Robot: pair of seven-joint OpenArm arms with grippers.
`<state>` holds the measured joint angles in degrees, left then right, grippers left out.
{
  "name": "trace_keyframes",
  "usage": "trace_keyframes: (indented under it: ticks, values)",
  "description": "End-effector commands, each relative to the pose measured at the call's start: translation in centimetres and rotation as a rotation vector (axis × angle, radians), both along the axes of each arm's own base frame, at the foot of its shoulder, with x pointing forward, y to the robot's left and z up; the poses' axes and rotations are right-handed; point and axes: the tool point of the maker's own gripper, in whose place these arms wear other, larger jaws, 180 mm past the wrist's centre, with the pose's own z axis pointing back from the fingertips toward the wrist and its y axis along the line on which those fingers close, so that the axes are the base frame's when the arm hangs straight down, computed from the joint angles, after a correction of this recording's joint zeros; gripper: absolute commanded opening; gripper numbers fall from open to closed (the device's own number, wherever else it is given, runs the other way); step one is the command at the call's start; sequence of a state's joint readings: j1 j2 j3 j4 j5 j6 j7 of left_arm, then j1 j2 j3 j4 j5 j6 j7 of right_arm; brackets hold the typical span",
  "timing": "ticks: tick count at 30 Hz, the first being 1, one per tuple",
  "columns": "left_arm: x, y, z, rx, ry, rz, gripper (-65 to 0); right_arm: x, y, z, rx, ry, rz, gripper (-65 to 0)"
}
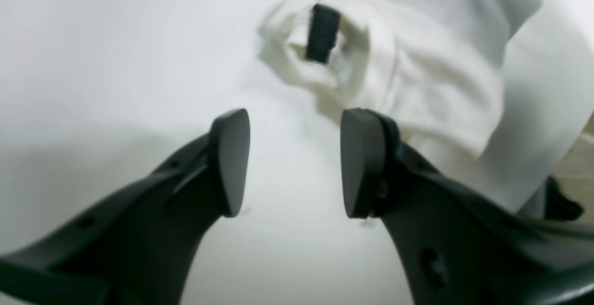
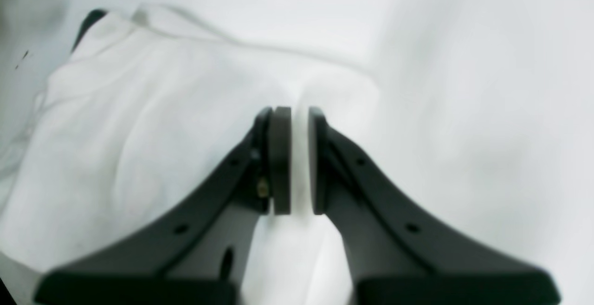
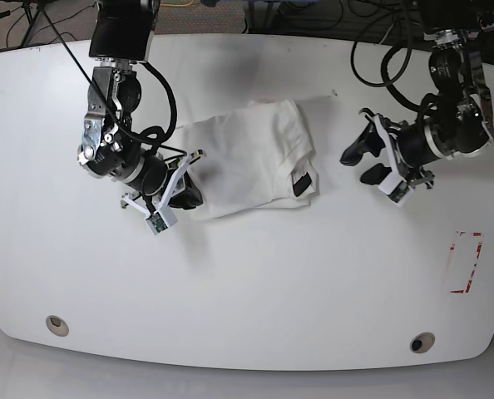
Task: Layout the t-shirt on the table in an organized manner, then fold the t-shirt properly
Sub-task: 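Pinch the folded shirt's edges with both grippers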
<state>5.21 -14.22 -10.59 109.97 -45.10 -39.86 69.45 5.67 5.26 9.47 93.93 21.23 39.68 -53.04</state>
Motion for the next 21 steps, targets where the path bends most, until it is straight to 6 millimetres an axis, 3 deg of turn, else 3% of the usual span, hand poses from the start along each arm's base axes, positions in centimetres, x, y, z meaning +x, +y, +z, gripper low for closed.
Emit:
trace_keyframes:
  ticks: [1, 8, 13, 17, 21]
  values:
    - [0.1, -2.9, 1.3, -0.078, -0.038, -0.053, -41.0, 1.5, 0.1, 1.5, 0.043, -0.059, -0.002, -57.9]
    - [-1.0, -10.0, 1.3, -0.13, -0.046, -0.199, -44.6, 3.3, 0.1, 0.8, 0.085, -0.043, -0.018, -57.9]
    - [-1.3, -13.2, 0.4, -0.087, -0.066, -0.235, -44.6, 4.0, 0.0, -0.1, 0.137, -0.04, -0.044, -57.9]
    - [-1.5, -14.2, -1.9, -0.017, -0.029, -0.244, -44.6, 4.4, -0.3, -1.1, 0.177, -0.036, -0.072, -57.9]
    - [-1.6, -13.8, -4.4, 0.04, 0.032, -0.237, -44.6, 4.5, -0.5, -2.7, 0.196, -0.009, -0.079, -57.9]
